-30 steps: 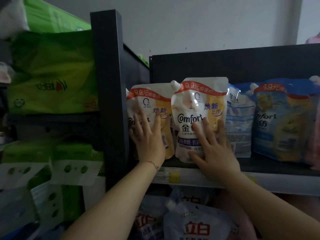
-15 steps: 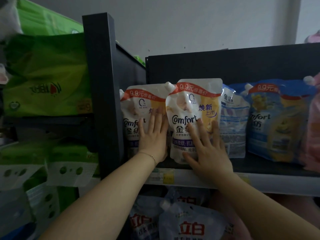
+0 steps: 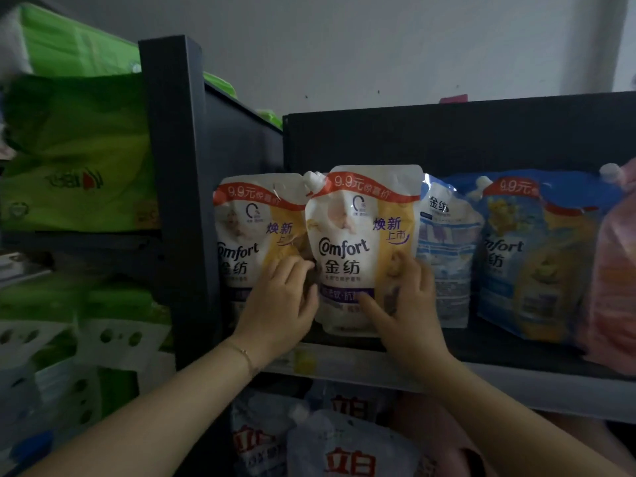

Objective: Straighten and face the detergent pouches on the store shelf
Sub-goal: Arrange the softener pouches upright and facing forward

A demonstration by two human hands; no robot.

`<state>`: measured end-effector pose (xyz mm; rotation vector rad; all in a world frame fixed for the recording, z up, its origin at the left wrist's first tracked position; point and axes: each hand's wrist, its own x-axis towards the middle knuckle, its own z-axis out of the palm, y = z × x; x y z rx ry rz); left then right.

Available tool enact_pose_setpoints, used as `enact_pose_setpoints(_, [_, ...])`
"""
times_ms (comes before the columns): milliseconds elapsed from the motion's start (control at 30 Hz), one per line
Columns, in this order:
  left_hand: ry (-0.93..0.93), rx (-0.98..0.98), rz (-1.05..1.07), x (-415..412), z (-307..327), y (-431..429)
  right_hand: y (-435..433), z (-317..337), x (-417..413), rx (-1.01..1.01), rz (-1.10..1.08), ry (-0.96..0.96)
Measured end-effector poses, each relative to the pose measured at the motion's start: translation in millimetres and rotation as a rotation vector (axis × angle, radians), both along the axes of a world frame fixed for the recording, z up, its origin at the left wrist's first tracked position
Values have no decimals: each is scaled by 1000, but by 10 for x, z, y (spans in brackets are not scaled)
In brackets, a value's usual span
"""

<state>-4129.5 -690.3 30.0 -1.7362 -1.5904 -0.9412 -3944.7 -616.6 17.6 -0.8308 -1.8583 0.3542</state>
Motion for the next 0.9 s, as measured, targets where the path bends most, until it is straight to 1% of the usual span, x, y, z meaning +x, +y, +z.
enact_pose_setpoints(33, [-167,-55,-52,91,-14,-6,16,15,-1,-38,-15,29])
enact_pose_setpoints(67, [-290,-84,-82,154,-41,23,23,34,-11,-61,-23,37])
enact_pose_setpoints(167, [-524,-59,-141,323,-79,145,27,72,-51,-78,-33,-1])
enact_pose_setpoints(200, [-577,-18,-171,376,-82,179,23,83,-70,-67,-33,-23])
enact_pose_setpoints(233, [-593,33,-188,434,-82,207,13,90,-89,-56,-25,-48])
enact_pose_setpoints(300, [-542,118,-167,515,-107,284,10,80,-125,-45,10,-87])
enact_pose_setpoints(467, [-428,191,69,514,-135,497,98,127,-66,-68,168,-127])
enact_pose_setpoints(533, [-364,201,147,477,-160,568,168,171,0,-149,206,-64])
enact_pose_setpoints(600, [-345,187,190,446,-178,633,243,178,14,-271,214,41])
enact_pose_setpoints(667, [-316,184,222,412,-179,668,285,174,-6,-331,192,35])
enact_pose_setpoints(733, [-254,182,247,366,-176,680,262,166,-63,-401,255,13])
enact_pose_setpoints(833, [-232,165,227,305,-164,674,292,152,-148,-528,374,94])
enact_pose_setpoints(900, [-252,138,188,283,-154,656,324,172,-219,-575,371,123])
